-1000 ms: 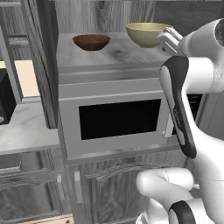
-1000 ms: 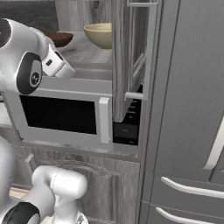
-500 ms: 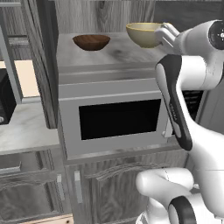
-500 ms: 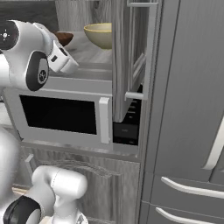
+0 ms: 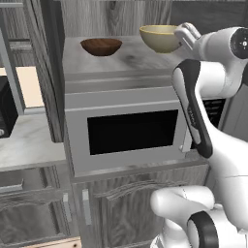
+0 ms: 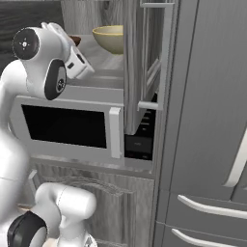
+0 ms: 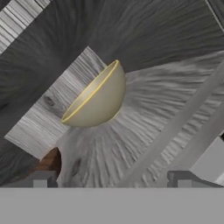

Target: Take the smaller bowl and place it next to the appetizer plate on the dining counter , and place the larger bowl next to the plate with cooked food.

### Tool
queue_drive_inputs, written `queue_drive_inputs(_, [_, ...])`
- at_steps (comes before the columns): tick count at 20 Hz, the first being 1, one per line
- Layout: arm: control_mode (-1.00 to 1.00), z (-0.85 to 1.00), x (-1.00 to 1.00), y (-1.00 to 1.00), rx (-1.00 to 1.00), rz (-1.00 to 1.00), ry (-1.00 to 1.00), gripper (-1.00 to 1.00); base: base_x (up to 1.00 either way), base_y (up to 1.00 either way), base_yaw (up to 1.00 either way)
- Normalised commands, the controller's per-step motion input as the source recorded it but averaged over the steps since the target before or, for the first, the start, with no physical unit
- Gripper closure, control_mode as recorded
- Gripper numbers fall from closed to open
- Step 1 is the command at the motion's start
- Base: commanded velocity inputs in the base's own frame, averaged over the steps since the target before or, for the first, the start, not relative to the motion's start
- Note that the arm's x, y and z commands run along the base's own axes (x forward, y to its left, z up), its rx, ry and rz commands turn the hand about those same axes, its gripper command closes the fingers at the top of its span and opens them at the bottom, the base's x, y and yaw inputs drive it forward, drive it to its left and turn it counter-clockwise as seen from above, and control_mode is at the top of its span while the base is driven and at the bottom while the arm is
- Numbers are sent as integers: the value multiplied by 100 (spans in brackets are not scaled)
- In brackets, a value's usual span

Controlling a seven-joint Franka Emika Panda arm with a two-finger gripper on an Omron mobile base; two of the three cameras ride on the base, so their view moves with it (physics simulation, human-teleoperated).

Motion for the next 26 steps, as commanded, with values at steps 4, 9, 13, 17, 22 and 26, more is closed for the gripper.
queue_drive_inputs(4, [-100,5,29,-10,10,0,1,-100,0,0,0])
queue_drive_inputs(9, [-100,0,33,0,1,0,1,-100,0,0,0])
queue_drive_inputs(13, [-100,0,26,0,0,0,0,-100,0,0,0])
queue_drive_inputs(17, [-100,0,28,0,0,0,0,-100,0,0,0])
queue_drive_inputs(22, [-100,0,36,0,0,0,1,-100,0,0,0])
queue_drive_inputs(26, [-100,0,34,-6,0,0,3,-100,0,0,0])
